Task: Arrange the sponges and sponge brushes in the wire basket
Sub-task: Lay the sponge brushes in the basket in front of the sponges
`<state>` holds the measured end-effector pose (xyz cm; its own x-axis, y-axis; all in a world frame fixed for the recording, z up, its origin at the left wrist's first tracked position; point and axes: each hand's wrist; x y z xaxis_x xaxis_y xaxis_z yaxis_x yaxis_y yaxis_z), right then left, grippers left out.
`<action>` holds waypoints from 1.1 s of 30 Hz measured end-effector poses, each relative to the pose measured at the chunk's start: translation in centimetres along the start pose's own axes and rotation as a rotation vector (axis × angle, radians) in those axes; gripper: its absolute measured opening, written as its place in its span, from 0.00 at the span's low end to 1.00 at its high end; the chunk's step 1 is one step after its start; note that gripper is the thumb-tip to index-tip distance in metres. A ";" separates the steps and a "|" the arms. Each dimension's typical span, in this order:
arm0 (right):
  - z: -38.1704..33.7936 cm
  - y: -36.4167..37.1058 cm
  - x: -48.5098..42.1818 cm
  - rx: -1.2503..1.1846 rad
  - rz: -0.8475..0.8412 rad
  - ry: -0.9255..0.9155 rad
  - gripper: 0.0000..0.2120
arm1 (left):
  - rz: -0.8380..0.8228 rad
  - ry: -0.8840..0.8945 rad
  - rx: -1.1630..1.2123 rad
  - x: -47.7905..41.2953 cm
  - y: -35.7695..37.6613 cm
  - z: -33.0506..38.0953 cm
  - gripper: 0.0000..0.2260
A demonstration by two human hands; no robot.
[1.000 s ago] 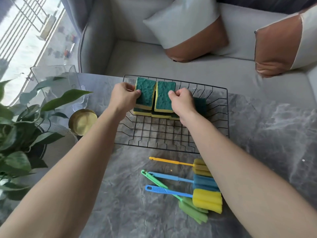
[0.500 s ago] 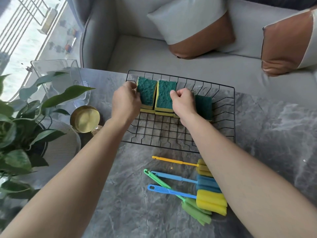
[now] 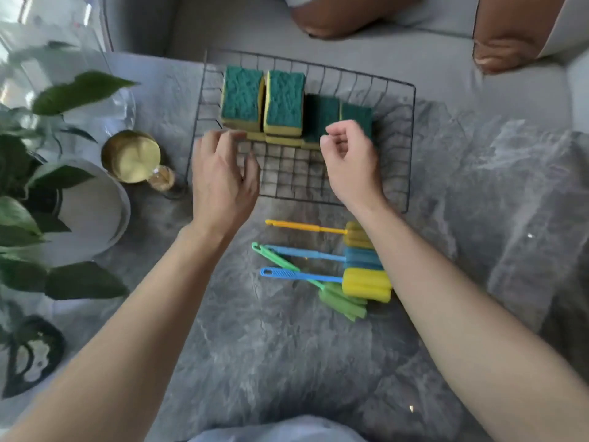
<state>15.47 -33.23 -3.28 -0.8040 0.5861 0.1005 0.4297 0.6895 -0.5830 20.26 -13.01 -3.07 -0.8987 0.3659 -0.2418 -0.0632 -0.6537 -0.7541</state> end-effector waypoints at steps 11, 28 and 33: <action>8.3 -7.9 16.2 0.470 -0.085 -0.074 0.12 | -0.433 0.066 0.149 14.7 3.1 4.2 0.11; 10.5 -12.3 18.3 0.434 -0.297 -0.043 0.22 | -0.650 0.302 0.149 19.9 4.2 7.4 0.22; 10.3 -14.7 18.0 0.361 -0.248 -0.022 0.20 | -0.708 0.418 0.087 18.6 5.3 8.2 0.26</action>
<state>-9.53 -37.16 -1.22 -0.8749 0.4094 0.2586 0.0539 0.6129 -0.7883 -0.33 -15.12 -6.53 -0.3994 0.9152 0.0530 -0.6024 -0.2185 -0.7677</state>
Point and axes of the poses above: each hand's wrist, its own x-axis away from the middle knuckle, its own y-axis out of the palm, z = x × y, and after that the axes turned 7 degrees about y, right-handed
